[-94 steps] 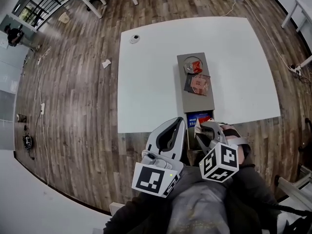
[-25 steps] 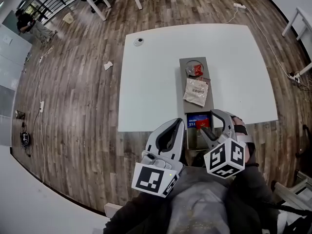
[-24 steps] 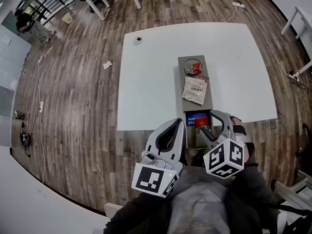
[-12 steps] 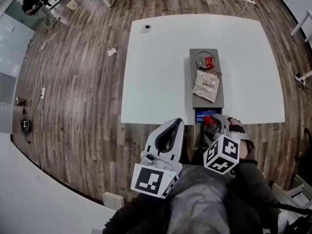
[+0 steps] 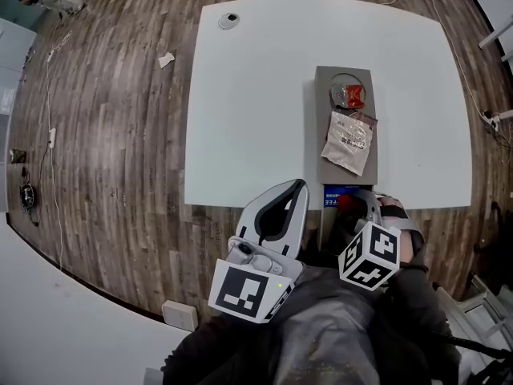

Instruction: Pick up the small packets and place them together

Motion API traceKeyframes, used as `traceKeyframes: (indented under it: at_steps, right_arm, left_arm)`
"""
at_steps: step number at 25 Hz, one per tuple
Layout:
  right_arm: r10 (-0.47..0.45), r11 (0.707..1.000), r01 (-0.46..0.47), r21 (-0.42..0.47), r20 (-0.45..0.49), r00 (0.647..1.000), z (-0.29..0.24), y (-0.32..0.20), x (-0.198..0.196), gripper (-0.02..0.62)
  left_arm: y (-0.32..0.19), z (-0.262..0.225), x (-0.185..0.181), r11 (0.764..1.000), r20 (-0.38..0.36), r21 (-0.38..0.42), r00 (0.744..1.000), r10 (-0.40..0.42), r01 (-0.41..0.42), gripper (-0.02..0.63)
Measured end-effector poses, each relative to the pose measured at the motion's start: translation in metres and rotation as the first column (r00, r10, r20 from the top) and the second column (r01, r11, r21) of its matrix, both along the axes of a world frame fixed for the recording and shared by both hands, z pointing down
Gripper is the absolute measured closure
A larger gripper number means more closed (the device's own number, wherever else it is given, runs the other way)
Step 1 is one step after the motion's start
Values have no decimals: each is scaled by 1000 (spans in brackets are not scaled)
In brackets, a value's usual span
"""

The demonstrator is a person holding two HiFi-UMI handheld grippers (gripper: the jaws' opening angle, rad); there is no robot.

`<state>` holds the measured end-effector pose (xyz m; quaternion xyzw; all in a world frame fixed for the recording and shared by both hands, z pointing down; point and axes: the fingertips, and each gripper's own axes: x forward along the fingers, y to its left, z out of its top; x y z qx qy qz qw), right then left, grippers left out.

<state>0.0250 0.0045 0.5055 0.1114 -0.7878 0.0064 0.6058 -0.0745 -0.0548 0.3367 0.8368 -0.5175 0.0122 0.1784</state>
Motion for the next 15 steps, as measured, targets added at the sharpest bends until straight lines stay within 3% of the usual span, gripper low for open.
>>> traceKeyframes:
  at_steps: [4, 6, 9, 11, 15]
  right_arm:
    - [2, 999, -2, 38, 0, 1000, 0, -5, 2, 375]
    - [8, 997, -8, 74, 3, 1000, 0, -11, 3, 452]
    - [24, 994, -27, 109, 26, 999, -3, -16, 4, 487]
    - [41, 989, -48, 139, 51, 998, -10, -17, 3, 565]
    - [51, 980, -71, 183, 113, 992, -31, -13, 1, 565]
  left_arm:
    - [-4, 2, 9, 1000, -9, -3, 1000, 21, -21, 603]
    - [-1, 4, 14, 999, -5, -20, 999, 33, -34, 603]
    - [3, 0, 20, 999, 0, -4, 999, 36, -36, 603]
    - [8, -6, 22, 999, 5, 12, 999, 34, -34, 603]
    - [21, -25, 28, 997, 24, 65, 999, 32, -33, 603]
